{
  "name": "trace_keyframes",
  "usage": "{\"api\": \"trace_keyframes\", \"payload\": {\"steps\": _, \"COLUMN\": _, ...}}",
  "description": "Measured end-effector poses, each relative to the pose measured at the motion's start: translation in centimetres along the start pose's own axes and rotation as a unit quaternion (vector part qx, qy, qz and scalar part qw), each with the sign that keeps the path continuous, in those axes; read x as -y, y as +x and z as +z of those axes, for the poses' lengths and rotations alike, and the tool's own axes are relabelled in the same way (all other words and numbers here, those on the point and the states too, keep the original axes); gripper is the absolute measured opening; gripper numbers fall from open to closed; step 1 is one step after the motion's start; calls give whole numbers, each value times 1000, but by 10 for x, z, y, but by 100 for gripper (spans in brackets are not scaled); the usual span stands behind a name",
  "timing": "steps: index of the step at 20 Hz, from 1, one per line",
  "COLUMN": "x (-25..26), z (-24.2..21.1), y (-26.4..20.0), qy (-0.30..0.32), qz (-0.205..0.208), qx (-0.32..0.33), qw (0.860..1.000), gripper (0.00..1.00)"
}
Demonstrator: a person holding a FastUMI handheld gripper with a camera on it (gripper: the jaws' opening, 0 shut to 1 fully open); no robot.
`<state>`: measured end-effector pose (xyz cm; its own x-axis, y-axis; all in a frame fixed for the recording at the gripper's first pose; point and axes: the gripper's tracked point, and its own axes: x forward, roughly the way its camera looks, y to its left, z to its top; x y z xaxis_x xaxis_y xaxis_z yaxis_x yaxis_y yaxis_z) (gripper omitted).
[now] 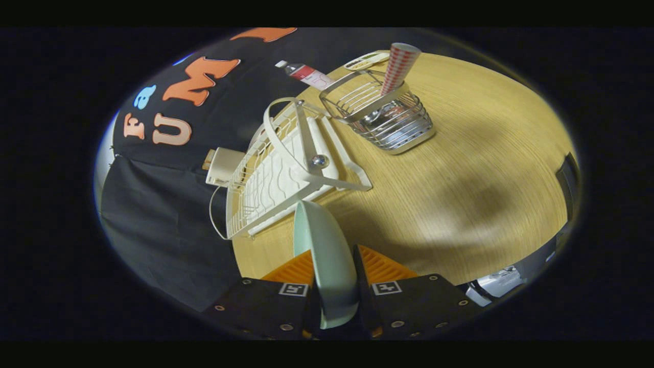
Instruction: Take the plate from the dish rack, then take the spoon from the basket and place it into the plate.
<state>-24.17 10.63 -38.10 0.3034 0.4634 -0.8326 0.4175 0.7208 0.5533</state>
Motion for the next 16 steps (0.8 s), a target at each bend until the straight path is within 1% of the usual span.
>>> {"api": "trace_keyframes", "payload": {"steps": 4, "x": 6, "z": 11, "y": 1, "qy": -7, "qz": -16, "qx": 14, "qw": 1000, "gripper": 32}}
{"api": "trace_keyframes", "payload": {"steps": 6, "x": 4, "z": 18, "y": -2, "qy": -7, "qz": -12, "qx": 25, "qw": 1000, "gripper": 33}}
{"api": "trace_keyframes", "payload": {"steps": 7, "x": 5, "z": 23, "y": -4, "qy": -11, "qz": -16, "qx": 36, "qw": 999, "gripper": 34}}
{"api": "trace_keyframes", "payload": {"steps": 10, "x": 13, "z": 40, "y": -15, "qy": -55, "qz": -43, "qx": 77, "qw": 995, "gripper": 41}}
{"api": "trace_keyframes", "payload": {"steps": 11, "x": 16, "z": 45, "y": -18, "qy": -75, "qz": -53, "qx": 89, "qw": 992, "gripper": 48}}
{"api": "trace_keyframes", "payload": {"steps": 12, "x": 20, "z": 52, "y": -24, "qy": -97, "qz": -67, "qx": 104, "qw": 988, "gripper": 52}}
{"api": "trace_keyframes", "payload": {"steps": 13, "x": 23, "z": 61, "y": -29, "qy": -120, "qz": -80, "qx": 123, "qw": 982, "gripper": 61}}
{"api": "trace_keyframes", "payload": {"steps": 15, "x": 26, "z": 80, "y": -40, "qy": -158, "qz": -104, "qx": 162, "qw": 968, "gripper": 68}}
{"api": "trace_keyframes", "payload": {"steps": 16, "x": 25, "z": 89, "y": -47, "qy": -172, "qz": -113, "qx": 181, "qw": 962, "gripper": 69}}
